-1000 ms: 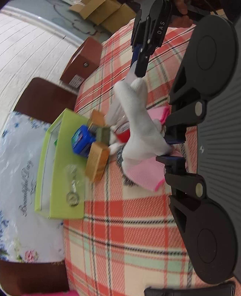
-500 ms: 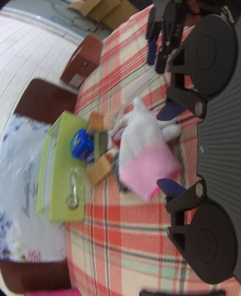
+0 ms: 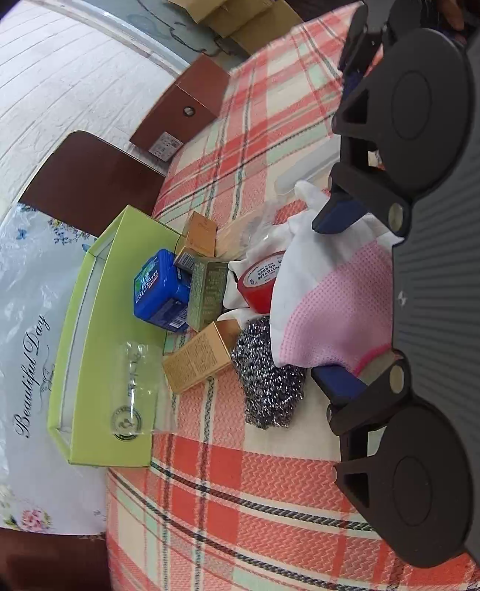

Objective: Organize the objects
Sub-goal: 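Carry the glove and plastic tube over the lime-green box and release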

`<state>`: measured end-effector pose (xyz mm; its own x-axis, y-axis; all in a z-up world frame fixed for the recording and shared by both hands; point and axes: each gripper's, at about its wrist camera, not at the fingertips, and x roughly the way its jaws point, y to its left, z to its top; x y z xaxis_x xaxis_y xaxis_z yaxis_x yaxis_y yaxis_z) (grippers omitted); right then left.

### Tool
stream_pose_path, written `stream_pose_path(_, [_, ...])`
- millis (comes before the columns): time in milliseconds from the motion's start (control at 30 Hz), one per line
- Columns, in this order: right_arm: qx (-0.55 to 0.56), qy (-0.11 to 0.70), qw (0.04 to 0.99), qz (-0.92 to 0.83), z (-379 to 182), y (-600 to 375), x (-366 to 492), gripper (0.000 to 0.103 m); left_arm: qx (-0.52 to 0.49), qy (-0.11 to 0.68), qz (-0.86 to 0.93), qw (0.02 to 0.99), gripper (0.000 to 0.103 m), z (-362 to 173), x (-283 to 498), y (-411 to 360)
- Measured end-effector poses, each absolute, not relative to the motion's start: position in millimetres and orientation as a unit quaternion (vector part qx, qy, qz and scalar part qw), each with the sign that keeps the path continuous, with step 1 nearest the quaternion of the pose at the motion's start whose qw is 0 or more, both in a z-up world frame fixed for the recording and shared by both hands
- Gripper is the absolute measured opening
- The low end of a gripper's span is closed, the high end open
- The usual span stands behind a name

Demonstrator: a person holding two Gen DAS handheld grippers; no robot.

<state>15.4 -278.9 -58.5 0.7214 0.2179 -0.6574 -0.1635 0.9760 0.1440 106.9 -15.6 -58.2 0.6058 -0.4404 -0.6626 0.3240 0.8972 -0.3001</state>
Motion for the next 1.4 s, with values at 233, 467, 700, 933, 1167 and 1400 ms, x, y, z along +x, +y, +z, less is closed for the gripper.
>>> stream_pose_path(233, [0.026,0.357,0.928,0.103,-59.0,-275.4,21.0,0.057,-0.048,0.392,-0.241,0.887,0.040,-52.7,92.3,-25.2])
stream_pose_path(467, [0.007,0.358,0.929,0.094,-62.3,-269.8,27.0,0.055,-0.042,0.390,-0.243,0.887,0.034,-53.2,85.7,-27.4])
stream_pose_path(700, [-0.026,0.359,0.928,0.092,-65.3,-258.7,26.6,0.027,-0.047,0.391,-0.249,0.885,0.017,-52.5,83.8,-26.8])
stream_pose_path(933, [0.003,0.306,0.945,0.114,-26.6,-262.4,29.2,0.027,-0.061,0.358,-0.283,0.888,0.011,-12.1,84.7,-14.8])
stream_pose_path(1167, [0.016,0.231,0.964,0.131,25.9,-260.2,62.7,0.027,-0.070,0.273,-0.280,0.918,0.011,51.4,103.6,2.4])
stream_pose_path(1400, [-0.005,0.171,0.975,0.145,63.0,-247.3,115.3,0.027,-0.097,0.214,-0.233,0.944,0.011,95.2,162.9,13.2])
